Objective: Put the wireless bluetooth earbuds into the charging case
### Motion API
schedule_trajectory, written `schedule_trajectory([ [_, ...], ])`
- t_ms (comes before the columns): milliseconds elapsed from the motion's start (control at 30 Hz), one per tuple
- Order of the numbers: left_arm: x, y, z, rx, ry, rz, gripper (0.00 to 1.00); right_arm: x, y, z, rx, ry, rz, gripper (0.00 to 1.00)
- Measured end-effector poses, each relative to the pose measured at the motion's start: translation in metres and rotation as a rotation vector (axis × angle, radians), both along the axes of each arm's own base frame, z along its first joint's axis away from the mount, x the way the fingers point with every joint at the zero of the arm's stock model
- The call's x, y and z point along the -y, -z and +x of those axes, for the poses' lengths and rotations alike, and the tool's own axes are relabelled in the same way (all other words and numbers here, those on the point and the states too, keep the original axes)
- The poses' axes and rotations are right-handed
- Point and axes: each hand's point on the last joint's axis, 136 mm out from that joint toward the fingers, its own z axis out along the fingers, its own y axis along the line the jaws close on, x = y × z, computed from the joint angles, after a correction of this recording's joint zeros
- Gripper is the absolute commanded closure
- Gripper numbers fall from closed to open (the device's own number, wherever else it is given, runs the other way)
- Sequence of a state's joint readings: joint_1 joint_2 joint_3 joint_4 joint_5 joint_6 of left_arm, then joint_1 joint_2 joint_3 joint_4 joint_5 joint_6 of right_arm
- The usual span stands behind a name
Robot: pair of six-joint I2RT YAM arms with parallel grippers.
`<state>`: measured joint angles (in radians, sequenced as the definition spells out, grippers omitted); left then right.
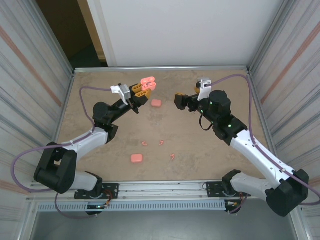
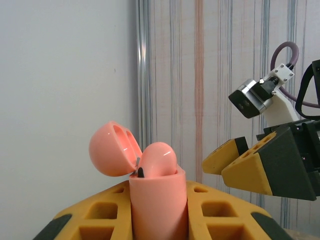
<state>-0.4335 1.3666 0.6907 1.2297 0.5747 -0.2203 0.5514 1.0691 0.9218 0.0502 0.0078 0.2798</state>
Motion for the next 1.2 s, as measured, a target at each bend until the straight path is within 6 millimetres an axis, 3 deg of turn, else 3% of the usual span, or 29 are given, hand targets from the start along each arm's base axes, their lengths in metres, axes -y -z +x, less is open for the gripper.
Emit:
schedule_trajectory([
  [567,-0.001,0.004,-0.001,0.002,-0.006,0.011,1.00,0.006,0.084,-0.011,-0.301,0.030,-0.014,0.01],
  [733,-0.001,0.001,-0.002,0.007,-0.006,0.009,1.00,0.002,0.125,-0.030,-0.431,-0.002,-0.038,0.01],
  [1033,-0.001,0.001,-0.002,0.007,-0.006,0.009,1.00,-0.028,0.169,-0.080,-0.567,-0.102,-0.167,0.00],
  [1200,-0.002,0.001,-0.002,0.009,-0.010,0.008,1.00,-0.037,0.199,-0.103,-0.645,-0.116,-0.267,0.04],
])
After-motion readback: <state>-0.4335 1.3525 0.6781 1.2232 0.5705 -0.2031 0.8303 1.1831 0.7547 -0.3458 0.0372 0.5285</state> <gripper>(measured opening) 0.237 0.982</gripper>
